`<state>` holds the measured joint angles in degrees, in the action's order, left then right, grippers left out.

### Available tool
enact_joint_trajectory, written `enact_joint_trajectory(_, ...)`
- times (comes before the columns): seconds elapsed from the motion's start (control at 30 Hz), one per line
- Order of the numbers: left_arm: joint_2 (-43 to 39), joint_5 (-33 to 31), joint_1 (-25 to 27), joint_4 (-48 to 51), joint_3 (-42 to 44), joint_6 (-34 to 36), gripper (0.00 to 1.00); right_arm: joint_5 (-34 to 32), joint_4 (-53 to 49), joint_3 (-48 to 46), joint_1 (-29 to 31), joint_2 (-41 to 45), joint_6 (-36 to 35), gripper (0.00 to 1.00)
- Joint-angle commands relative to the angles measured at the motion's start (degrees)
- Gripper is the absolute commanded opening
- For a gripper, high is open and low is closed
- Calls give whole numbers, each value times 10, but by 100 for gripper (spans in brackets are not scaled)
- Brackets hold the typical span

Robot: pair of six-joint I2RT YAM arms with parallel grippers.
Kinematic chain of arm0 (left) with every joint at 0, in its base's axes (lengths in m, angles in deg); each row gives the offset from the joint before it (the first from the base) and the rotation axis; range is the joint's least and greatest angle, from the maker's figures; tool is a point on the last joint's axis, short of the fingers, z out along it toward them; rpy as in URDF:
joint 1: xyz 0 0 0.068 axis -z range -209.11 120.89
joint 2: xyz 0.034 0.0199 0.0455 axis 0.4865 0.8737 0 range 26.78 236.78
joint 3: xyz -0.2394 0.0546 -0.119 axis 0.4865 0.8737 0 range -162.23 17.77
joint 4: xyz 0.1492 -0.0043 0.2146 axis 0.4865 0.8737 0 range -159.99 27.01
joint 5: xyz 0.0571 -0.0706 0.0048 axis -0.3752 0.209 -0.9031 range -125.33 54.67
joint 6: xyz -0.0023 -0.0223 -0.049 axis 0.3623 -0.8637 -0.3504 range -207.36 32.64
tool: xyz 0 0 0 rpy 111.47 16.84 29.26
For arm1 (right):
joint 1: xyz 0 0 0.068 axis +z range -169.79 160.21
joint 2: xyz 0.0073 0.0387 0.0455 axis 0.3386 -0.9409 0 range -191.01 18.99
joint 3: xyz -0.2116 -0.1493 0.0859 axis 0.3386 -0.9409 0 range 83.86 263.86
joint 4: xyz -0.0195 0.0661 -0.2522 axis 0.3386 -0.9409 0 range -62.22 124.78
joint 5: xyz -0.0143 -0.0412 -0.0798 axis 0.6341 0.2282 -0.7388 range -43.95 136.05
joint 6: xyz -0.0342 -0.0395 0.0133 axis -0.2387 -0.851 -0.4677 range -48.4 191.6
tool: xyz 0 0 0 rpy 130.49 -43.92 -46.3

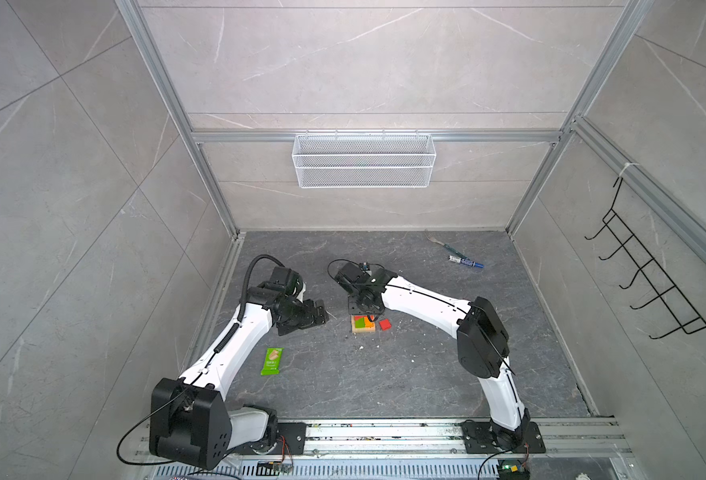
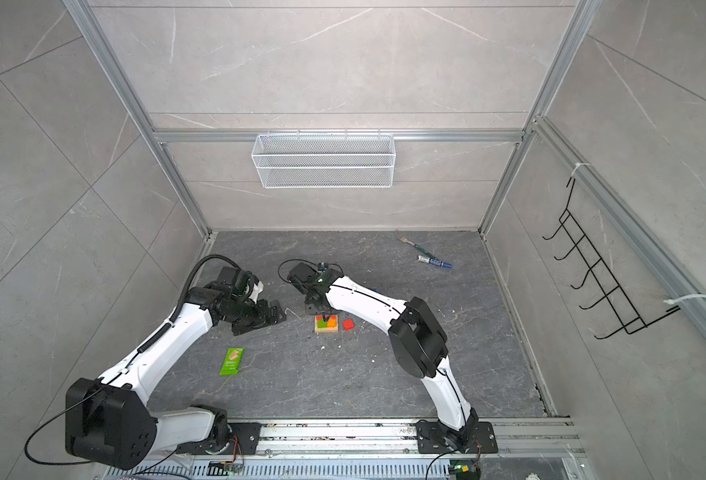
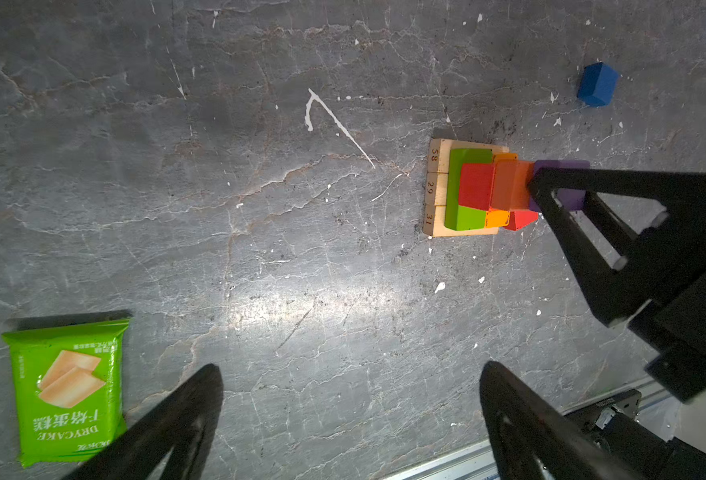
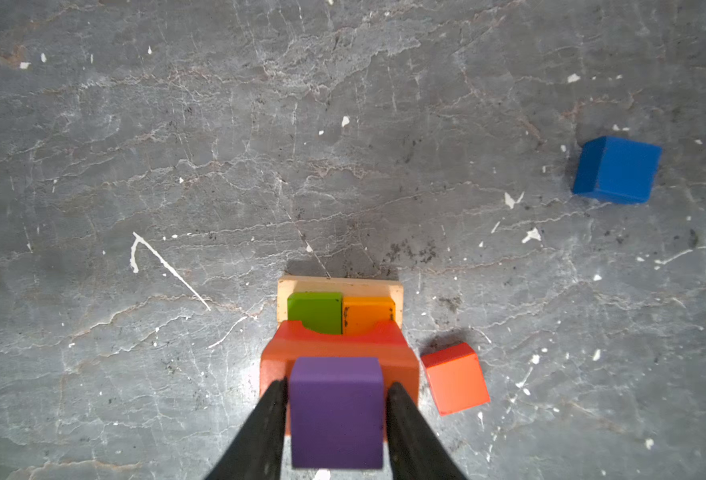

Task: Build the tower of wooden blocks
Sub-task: 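Lower the purple cube onto the orange bar with the right gripper, then open the right gripper and raise it off the purple cube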

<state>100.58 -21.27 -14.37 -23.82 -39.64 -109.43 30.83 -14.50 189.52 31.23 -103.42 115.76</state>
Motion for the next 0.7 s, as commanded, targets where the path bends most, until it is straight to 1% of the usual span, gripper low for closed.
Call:
enact_joint_trajectory(0.0,-5,10,-3,-3,-1,3,98,-2,-6,4,-1,-2,-3,20)
enact_joint_trajectory(0.23,-4,9,-3,-2,-1,3,98,-17,4,-10,-1,30,-16,26)
enact_joint_trajectory(0.4,-4,9,-3,-2,-1,3,99,-17,37,-42,-1,73,-45,30)
enact_joint_trajectory(0.67,-9,17,-3,-7,1,4,98,-19,122,-155,-7,180,-75,39)
